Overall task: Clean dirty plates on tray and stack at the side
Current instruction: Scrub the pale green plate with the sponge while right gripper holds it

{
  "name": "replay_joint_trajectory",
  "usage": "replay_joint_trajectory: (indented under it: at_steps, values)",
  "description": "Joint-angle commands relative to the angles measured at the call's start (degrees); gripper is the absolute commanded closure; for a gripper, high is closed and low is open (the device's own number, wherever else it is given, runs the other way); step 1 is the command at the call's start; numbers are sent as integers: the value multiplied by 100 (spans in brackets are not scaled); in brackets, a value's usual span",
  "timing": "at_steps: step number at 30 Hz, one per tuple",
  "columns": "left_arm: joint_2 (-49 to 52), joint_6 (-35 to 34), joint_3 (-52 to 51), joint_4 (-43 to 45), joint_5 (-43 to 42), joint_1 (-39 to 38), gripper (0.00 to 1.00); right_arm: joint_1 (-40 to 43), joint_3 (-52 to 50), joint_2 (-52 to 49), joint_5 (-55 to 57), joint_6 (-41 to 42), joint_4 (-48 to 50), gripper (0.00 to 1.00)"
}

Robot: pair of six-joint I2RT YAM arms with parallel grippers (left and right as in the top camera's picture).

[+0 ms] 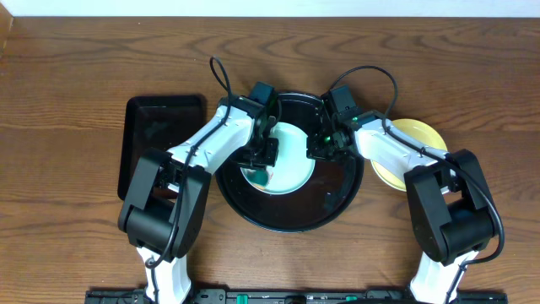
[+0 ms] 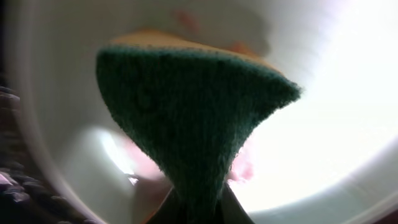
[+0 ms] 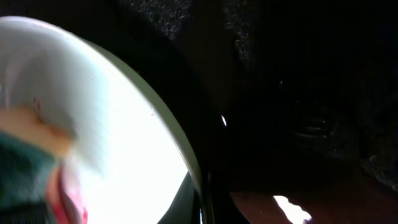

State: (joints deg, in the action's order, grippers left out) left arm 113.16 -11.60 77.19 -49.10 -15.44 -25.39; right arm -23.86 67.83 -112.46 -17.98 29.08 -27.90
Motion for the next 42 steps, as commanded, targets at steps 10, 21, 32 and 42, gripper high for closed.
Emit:
replay_joint_trajectory:
  at_steps: [10, 21, 32, 42]
  values:
    - [96, -308, -15, 1360, 42, -31, 93, -101, -105, -297, 33, 87, -122, 99]
    - [83, -1047, -13, 26, 1488, -35, 93, -98, -105, -297, 33, 87, -120, 99]
    - [63, 31, -13, 907, -824, -35, 92, -98, -105, -297, 33, 87, -107, 99]
    - [229, 11, -15, 1897, 1974, -35, 92, -98, -105, -297, 33, 87, -107, 99]
